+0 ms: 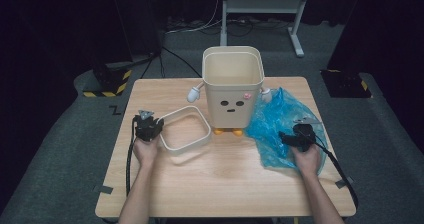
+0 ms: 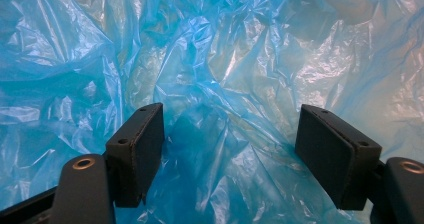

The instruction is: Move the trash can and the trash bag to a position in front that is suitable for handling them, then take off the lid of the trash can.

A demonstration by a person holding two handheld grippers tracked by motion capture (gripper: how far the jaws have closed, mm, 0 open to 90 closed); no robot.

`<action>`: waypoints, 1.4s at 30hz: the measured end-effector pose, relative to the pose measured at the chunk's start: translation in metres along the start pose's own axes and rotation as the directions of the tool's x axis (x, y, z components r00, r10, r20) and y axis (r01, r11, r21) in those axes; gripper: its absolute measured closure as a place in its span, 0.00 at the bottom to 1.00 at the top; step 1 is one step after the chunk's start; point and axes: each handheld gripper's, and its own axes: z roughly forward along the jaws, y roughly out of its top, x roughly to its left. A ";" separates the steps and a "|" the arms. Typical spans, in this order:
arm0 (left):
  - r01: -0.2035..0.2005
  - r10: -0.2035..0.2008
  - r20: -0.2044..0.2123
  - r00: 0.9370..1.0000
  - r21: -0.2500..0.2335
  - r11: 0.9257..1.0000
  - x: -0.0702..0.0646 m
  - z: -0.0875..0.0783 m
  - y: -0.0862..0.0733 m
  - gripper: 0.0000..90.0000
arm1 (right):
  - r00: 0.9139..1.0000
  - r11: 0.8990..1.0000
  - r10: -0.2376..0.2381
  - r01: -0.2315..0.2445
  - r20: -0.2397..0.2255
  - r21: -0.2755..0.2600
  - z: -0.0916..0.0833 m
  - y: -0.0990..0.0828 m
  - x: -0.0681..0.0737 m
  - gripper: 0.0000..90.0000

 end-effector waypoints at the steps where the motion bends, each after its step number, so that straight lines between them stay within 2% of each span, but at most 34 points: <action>1: -0.004 0.004 -0.004 1.000 0.006 1.000 0.001 0.001 0.000 0.85 | 1.000 1.000 -0.001 0.001 -0.001 -0.001 0.000 0.000 0.000 0.31; 5: -0.008 0.008 -0.004 1.000 0.014 1.000 0.000 0.005 -0.002 0.85 | 1.000 1.000 0.000 0.000 -0.001 0.000 0.000 0.000 0.000 0.31; 8: -0.025 0.025 -0.008 1.000 0.021 0.999 0.000 0.008 -0.004 0.85 | 1.000 1.000 0.000 0.000 0.000 0.000 0.000 0.000 0.000 0.31; 12: -0.018 0.018 0.007 1.000 0.020 1.000 -0.002 0.010 -0.007 0.85 | 1.000 1.000 -0.001 0.001 -0.001 0.000 0.000 0.000 0.000 0.31; 19: -0.026 0.026 0.003 1.000 0.024 0.999 -0.003 0.012 -0.008 0.84 | 1.000 1.000 -0.001 0.001 0.000 -0.001 0.000 0.000 0.000 0.31; 20: -0.021 0.021 0.005 1.000 0.027 0.999 -0.003 0.013 -0.008 0.82 | 1.000 1.000 0.001 -0.001 0.000 0.000 0.000 0.000 0.000 0.31; 24: -0.023 0.023 -0.008 1.000 0.039 0.999 -0.004 0.014 -0.008 0.67 | 1.000 1.000 0.001 -0.001 0.001 0.000 0.000 0.000 0.000 0.31; 27: -0.052 0.053 -0.024 0.998 0.045 0.998 -0.007 0.015 -0.008 0.61 | 1.000 1.000 0.001 -0.001 0.001 0.000 0.000 0.000 0.000 0.31; 30: -0.058 0.060 -0.028 0.998 0.054 0.997 -0.008 0.015 -0.008 0.58 | 1.000 1.000 0.003 -0.003 0.000 0.001 0.000 0.000 0.000 0.30; 33: -0.041 0.042 -0.012 0.999 0.064 0.997 -0.006 0.015 -0.008 0.54 | 1.000 1.000 0.002 -0.002 -0.002 0.002 0.000 0.000 0.000 0.30; 40: -0.039 0.040 -0.006 0.999 0.070 0.997 -0.006 0.016 -0.008 0.50 | 1.000 1.000 -0.005 0.005 -0.016 0.001 0.001 0.001 -0.001 0.29; 42: -0.049 0.050 -0.010 0.999 0.074 0.996 -0.007 0.016 -0.008 0.49 | 0.999 0.999 0.011 -0.010 -0.034 0.032 -0.001 0.004 -0.004 0.29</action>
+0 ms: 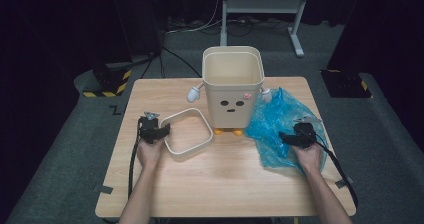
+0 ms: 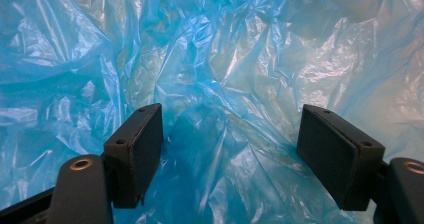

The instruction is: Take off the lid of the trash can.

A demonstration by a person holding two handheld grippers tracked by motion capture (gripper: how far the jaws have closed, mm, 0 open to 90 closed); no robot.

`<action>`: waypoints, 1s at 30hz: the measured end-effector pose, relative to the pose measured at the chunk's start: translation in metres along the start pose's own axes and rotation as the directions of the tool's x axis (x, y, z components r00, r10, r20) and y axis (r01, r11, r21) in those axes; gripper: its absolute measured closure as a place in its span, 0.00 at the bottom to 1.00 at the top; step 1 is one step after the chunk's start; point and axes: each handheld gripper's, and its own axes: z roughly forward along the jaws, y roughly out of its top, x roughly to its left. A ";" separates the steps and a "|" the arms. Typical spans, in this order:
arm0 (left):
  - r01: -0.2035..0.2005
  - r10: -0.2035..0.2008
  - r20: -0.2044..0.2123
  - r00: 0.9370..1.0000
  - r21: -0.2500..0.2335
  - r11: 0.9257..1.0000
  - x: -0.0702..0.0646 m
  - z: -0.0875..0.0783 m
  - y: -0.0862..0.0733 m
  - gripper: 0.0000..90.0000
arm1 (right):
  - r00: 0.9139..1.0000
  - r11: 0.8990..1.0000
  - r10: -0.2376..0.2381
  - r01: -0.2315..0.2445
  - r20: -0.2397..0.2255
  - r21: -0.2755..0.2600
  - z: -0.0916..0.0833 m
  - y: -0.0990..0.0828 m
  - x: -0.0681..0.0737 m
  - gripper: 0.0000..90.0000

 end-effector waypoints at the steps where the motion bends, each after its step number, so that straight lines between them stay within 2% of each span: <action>1: -0.004 0.004 -0.002 1.000 0.001 1.000 0.000 0.000 0.000 0.48 | 1.000 1.000 0.021 -0.021 -0.011 0.007 -0.001 0.002 -0.001 0.27; 3: -0.012 0.012 -0.005 1.000 0.006 1.000 -0.001 0.000 0.000 0.47 | 0.999 0.999 0.034 -0.034 -0.017 -0.002 -0.003 0.003 -0.001 0.26; 4: -0.024 0.024 -0.009 1.000 0.009 1.000 -0.002 0.001 0.000 0.46 | 0.999 0.998 0.040 -0.041 -0.024 -0.038 -0.008 0.006 -0.001 0.25; 12: -0.024 0.024 -0.007 1.000 0.009 1.000 -0.002 0.001 0.001 0.45 | 1.000 0.998 0.016 -0.017 -0.024 -0.056 -0.015 0.026 0.005 0.23; 13: -0.024 0.024 -0.006 1.000 0.009 1.000 -0.002 0.001 0.000 0.45 | 1.000 0.998 0.012 -0.013 -0.021 -0.054 -0.014 0.033 0.007 0.22; 18: -0.024 0.024 -0.004 1.000 0.009 1.000 -0.002 0.001 0.000 0.44 | 1.000 0.998 0.007 -0.008 -0.016 -0.062 -0.009 0.045 0.012 0.20; 30: -0.023 0.023 -0.001 1.000 0.008 1.000 -0.002 0.001 0.000 0.44 | 1.000 0.997 0.019 -0.019 -0.005 -0.074 0.004 0.068 0.016 0.15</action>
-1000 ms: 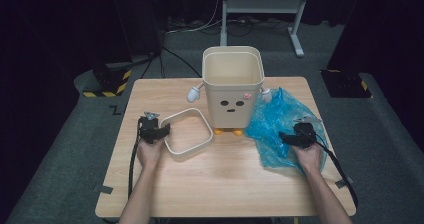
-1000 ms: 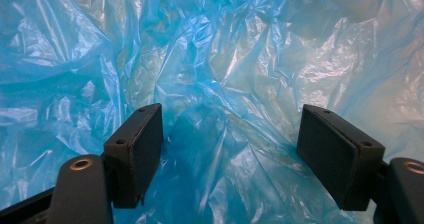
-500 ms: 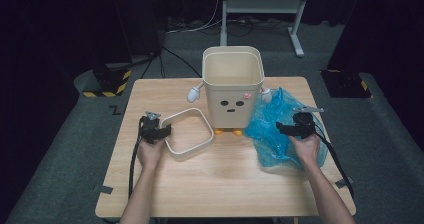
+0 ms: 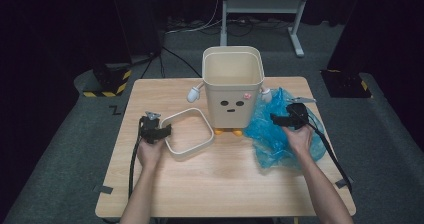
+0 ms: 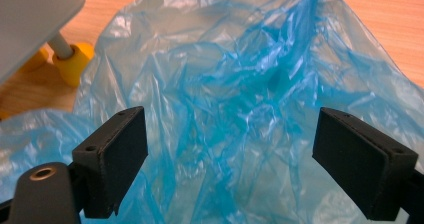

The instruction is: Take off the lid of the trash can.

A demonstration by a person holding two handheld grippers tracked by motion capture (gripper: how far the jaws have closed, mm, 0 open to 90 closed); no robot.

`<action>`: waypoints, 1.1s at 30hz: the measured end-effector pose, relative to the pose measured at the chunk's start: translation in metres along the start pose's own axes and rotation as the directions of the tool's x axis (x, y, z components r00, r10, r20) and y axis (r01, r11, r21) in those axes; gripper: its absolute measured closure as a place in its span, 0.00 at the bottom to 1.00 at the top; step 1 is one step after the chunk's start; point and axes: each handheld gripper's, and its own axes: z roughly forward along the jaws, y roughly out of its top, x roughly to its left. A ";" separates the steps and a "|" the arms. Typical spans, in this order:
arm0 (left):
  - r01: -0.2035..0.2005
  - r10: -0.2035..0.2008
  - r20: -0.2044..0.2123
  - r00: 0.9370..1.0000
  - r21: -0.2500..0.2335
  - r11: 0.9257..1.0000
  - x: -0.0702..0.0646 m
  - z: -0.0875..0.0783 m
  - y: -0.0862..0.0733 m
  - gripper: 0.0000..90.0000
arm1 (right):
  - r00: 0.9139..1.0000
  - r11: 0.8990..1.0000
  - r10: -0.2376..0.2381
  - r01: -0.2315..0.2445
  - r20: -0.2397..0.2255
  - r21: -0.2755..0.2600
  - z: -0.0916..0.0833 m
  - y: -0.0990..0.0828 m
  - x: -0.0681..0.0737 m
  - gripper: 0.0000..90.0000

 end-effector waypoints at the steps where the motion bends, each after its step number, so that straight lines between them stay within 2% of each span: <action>1: 0.001 -0.001 0.000 1.000 -0.001 1.000 0.000 0.000 0.000 0.44 | 1.000 1.000 0.005 -0.005 -0.001 0.001 0.000 0.001 0.000 0.15; 14: 0.002 -0.002 0.001 1.000 0.000 1.000 0.000 0.000 0.000 0.43 | 0.999 0.999 0.043 -0.043 -0.021 -0.029 0.014 0.017 0.003 0.14; 17: 0.003 -0.003 0.002 1.000 0.000 1.000 0.000 0.000 0.000 0.43 | 0.998 0.998 0.065 -0.066 -0.019 -0.024 0.020 0.019 0.002 0.14; 26: 0.002 -0.002 0.002 1.000 0.000 1.000 0.000 0.000 0.000 0.43 | 0.997 0.997 0.076 -0.076 -0.007 0.000 0.041 0.018 0.004 0.13; 27: 0.002 -0.002 0.002 1.000 0.000 1.000 0.000 0.000 0.000 0.43 | 0.996 0.996 0.091 -0.091 -0.008 0.014 0.048 0.017 0.005 0.13; 33: 0.001 -0.001 0.001 1.000 0.000 1.000 0.000 0.000 0.000 0.43 | 0.998 0.997 0.069 -0.069 0.011 0.038 0.060 0.015 0.008 0.12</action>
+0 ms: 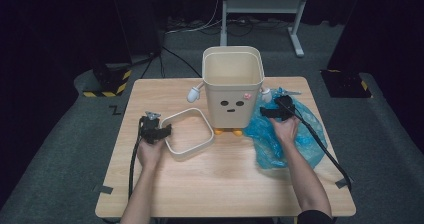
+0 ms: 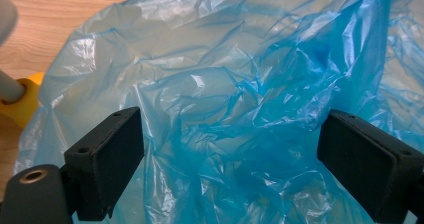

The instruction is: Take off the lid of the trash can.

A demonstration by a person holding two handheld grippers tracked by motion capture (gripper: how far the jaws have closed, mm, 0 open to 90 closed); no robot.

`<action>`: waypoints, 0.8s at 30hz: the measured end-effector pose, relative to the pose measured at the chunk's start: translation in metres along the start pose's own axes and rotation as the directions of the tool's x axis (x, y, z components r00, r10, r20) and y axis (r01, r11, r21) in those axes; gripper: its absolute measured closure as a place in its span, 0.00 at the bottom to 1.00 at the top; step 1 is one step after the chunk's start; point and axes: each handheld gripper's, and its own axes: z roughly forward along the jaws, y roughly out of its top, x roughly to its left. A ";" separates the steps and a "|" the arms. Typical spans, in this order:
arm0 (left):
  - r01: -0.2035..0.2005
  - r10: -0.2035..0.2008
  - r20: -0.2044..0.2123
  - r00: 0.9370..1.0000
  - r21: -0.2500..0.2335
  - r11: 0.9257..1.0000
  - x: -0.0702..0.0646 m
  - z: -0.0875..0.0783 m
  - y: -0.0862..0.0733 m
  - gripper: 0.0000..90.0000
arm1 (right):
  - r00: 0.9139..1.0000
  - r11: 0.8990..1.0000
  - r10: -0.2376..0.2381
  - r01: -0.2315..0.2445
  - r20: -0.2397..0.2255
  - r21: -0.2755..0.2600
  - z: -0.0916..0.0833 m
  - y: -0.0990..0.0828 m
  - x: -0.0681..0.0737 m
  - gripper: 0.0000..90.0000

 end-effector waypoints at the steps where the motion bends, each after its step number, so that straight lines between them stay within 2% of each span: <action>1: -0.001 0.001 0.000 1.000 0.000 1.000 0.000 0.000 0.000 0.43 | 1.000 1.000 -0.002 0.002 0.003 0.001 0.002 -0.001 0.000 0.12; 3: -0.002 0.002 -0.001 1.000 0.001 1.000 0.000 0.000 0.000 0.43 | 1.000 1.000 0.003 -0.003 0.014 0.019 0.005 -0.003 0.000 0.13; 7: -0.004 0.004 -0.002 1.000 0.001 1.000 0.000 0.000 0.000 0.43 | 0.999 0.998 -0.017 0.015 0.027 0.057 0.012 -0.007 0.000 0.16; 10: -0.004 0.004 -0.003 1.000 0.001 1.000 0.000 0.000 0.000 0.43 | 0.999 0.996 -0.027 0.023 0.041 0.091 0.016 -0.010 0.001 0.21; 11: -0.004 0.004 -0.004 1.000 0.002 1.000 0.000 0.000 0.000 0.43 | 0.996 0.995 -0.064 0.058 0.065 0.081 0.016 -0.012 0.002 0.23; 14: -0.004 0.004 -0.004 1.000 0.001 1.000 0.000 0.000 0.000 0.43 | 0.996 0.995 -0.069 0.064 0.055 0.075 0.015 -0.012 0.002 0.28; 15: -0.004 0.004 -0.004 1.000 0.002 1.000 0.000 0.000 0.000 0.43 | 0.996 0.995 -0.071 0.067 0.052 0.077 0.015 -0.012 0.001 0.31; 16: -0.004 0.004 -0.004 1.000 0.002 1.000 0.000 0.000 0.000 0.43 | 0.996 0.995 -0.075 0.072 0.049 0.070 0.013 -0.012 0.000 0.40; 19: -0.004 0.004 -0.004 1.000 0.001 1.000 0.000 0.000 0.000 0.43 | 0.996 0.996 -0.074 0.071 0.051 0.053 0.009 -0.015 -0.004 0.54; 20: -0.004 0.004 -0.003 1.000 0.002 1.000 0.000 0.000 0.000 0.43 | 0.996 0.996 -0.077 0.075 0.051 0.048 0.009 -0.015 -0.005 0.58; 21: -0.004 0.004 -0.003 1.000 0.002 1.000 0.000 0.000 0.000 0.43 | 0.996 0.996 -0.077 0.075 0.051 0.048 0.009 -0.015 -0.005 0.58; 22: -0.004 0.004 -0.004 1.000 0.002 1.000 0.000 0.000 0.000 0.43 | 0.995 0.995 -0.090 0.089 0.041 0.040 0.007 -0.017 -0.006 0.67; 24: -0.004 0.004 -0.003 1.000 0.002 1.000 0.000 0.000 0.000 0.43 | 0.994 0.994 -0.100 0.099 0.035 0.036 0.007 -0.017 -0.006 0.74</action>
